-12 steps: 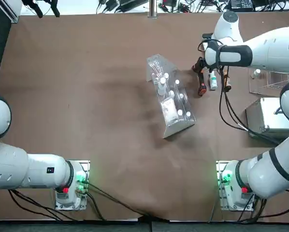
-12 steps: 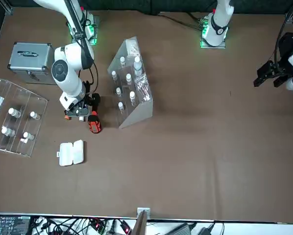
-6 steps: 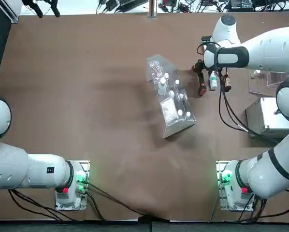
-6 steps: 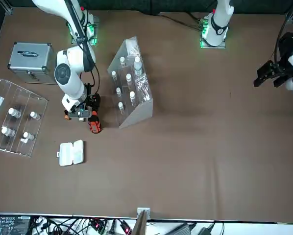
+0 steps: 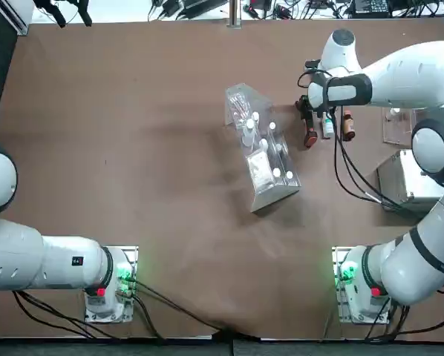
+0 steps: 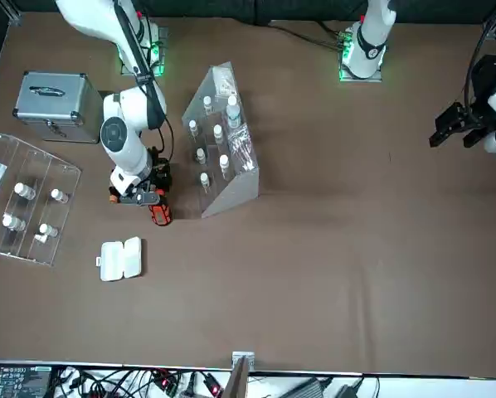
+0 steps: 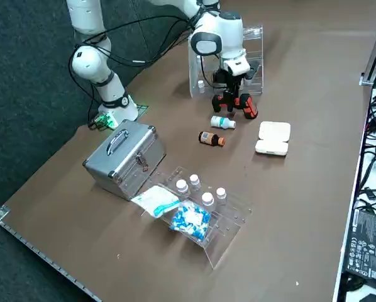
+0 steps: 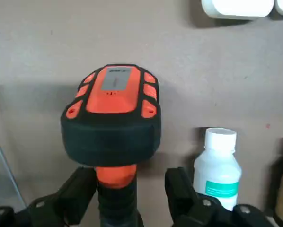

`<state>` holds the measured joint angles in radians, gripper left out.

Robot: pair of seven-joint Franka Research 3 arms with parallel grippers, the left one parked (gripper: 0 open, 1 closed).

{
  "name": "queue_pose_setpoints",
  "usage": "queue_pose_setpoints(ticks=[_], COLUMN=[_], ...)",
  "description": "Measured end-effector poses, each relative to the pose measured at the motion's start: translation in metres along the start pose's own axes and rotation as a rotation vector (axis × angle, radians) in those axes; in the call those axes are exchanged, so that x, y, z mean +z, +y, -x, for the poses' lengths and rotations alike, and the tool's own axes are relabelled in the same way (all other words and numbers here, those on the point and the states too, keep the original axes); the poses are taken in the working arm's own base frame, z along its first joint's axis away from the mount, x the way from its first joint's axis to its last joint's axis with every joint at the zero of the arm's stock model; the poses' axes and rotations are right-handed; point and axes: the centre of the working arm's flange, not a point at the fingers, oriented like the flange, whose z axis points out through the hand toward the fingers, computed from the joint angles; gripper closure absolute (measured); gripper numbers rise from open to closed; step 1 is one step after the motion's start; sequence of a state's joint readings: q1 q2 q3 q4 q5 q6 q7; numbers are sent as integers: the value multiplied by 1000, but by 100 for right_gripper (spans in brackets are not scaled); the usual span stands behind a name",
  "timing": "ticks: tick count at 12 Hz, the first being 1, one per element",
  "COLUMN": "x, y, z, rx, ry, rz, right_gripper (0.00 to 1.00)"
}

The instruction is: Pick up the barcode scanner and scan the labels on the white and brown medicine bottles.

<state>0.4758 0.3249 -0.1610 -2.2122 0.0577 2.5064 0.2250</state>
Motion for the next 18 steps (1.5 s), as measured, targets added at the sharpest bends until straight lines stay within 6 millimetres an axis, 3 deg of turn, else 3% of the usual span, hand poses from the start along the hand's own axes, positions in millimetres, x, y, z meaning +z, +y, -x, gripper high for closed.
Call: queue_pose_setpoints(ticks=[5,6,8,9,14,18], x=[16,19,18,8,-45,-78], y=[-10,-11,-12,-15,-20,6], z=[1,1,-1,-8,-23,-17], rx=[7,7,7,5,7,39], ry=[0,-2,3,15,-39,-106], rz=[-16,-16,-17,-23,-30,-32], right_gripper=[13,19,45,57,57,57])
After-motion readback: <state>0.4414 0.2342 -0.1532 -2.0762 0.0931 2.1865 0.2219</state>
